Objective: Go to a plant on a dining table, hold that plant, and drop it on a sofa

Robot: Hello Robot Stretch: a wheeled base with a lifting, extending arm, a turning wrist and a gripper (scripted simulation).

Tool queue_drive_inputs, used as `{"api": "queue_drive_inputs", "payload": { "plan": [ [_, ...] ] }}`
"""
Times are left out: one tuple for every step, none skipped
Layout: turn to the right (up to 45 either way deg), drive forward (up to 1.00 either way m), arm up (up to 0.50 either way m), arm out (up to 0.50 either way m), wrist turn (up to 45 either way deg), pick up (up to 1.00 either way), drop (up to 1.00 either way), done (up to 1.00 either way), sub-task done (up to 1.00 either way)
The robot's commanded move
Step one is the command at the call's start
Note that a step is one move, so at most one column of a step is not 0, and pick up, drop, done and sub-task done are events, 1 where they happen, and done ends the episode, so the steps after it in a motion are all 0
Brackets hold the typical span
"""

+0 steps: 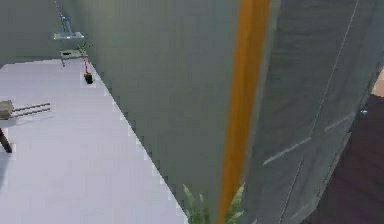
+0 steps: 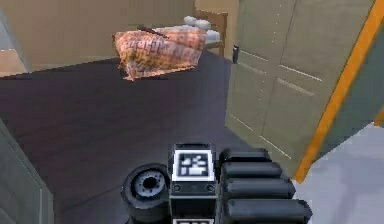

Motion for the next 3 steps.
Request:
{"api": "queue_drive_inputs", "payload": {
  "plan": [
    [-45.0,0.00,0.00,0.00,0.0,0.00,0.00,0.00,0.00],
    [-36.0,0.00,0.00,0.00,0.0,0.00,0.00,0.00,0.00],
    [-3.0,0.00,0.00,0.00,0.0,0.00,0.00,0.00,0.00]
  ]
}}
